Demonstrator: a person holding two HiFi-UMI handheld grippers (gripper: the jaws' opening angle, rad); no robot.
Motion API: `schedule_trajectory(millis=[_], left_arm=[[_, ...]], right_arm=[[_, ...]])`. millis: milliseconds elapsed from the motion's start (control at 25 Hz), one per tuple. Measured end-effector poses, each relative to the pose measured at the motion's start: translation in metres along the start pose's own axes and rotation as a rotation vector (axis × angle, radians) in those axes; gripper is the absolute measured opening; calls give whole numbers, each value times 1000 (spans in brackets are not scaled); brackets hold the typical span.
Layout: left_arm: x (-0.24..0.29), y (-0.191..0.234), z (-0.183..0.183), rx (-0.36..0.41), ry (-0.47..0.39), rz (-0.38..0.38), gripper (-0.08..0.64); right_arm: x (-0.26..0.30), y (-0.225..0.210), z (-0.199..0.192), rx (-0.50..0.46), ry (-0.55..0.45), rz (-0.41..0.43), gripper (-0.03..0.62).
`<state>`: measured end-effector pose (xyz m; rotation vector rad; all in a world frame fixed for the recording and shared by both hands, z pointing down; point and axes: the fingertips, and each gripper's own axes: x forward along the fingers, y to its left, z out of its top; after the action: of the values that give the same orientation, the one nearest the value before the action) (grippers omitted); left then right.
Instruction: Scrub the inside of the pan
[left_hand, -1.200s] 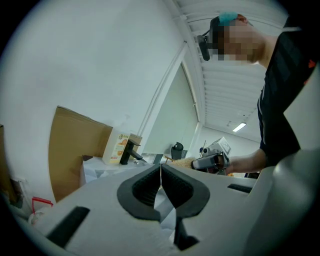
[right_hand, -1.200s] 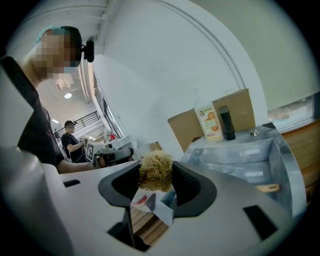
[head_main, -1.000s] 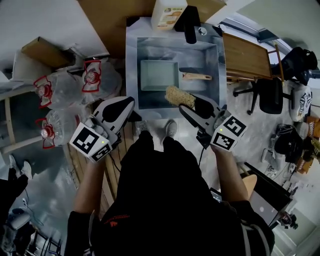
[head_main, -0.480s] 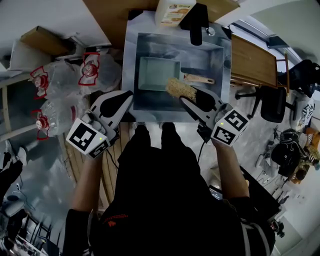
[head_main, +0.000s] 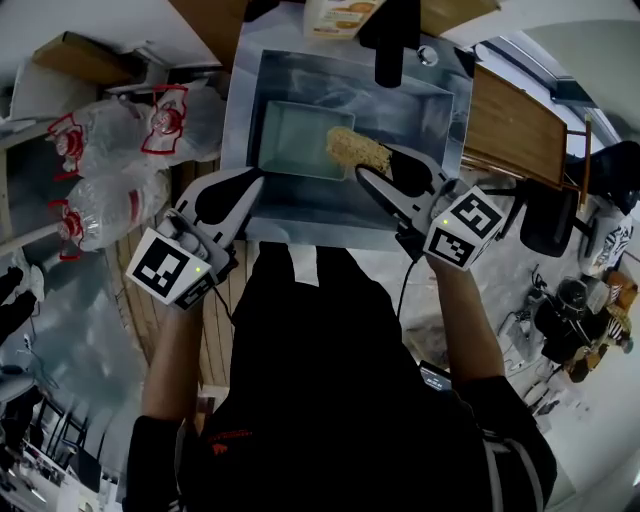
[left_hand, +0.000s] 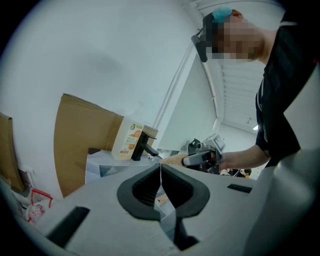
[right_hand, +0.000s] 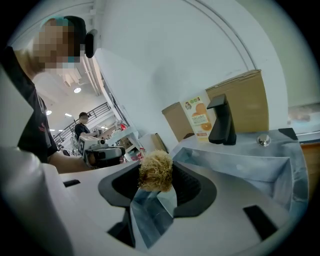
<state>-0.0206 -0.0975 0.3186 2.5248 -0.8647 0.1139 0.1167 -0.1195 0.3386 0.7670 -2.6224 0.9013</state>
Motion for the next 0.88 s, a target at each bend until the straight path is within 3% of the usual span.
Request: schedule_trajectory(millis=[360, 880], left_arm=[[10, 13, 2, -20, 32, 34, 23], [-10, 57, -39, -69, 57, 59, 23]], right_arm=[[26, -24, -5, -17, 52, 0, 187], [101, -52, -46, -67, 195, -34, 187]])
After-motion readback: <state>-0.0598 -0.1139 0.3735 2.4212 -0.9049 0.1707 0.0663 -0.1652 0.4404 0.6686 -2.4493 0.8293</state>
